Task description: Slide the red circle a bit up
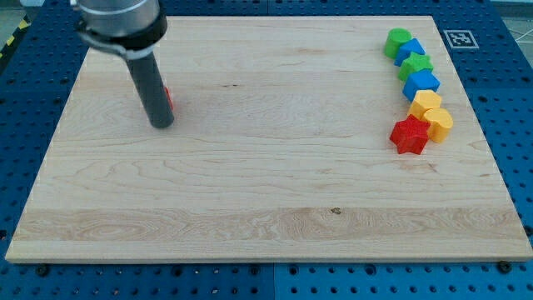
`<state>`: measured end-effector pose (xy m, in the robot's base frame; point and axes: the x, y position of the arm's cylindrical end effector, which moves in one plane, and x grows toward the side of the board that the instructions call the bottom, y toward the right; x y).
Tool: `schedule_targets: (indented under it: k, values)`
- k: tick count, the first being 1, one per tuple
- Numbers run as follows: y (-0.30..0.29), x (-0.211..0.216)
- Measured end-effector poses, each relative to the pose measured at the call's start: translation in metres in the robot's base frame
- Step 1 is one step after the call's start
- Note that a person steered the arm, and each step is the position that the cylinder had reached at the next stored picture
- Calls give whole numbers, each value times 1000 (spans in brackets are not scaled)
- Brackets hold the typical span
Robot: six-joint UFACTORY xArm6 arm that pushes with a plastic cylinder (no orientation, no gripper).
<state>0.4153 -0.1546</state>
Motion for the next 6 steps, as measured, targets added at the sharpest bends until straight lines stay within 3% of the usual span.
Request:
schedule_targets:
  k: [1,3,4,6]
  values:
    - [-4,-40]
    - [-29,-16]
    - [-41,-29]
    - [-41,-91]
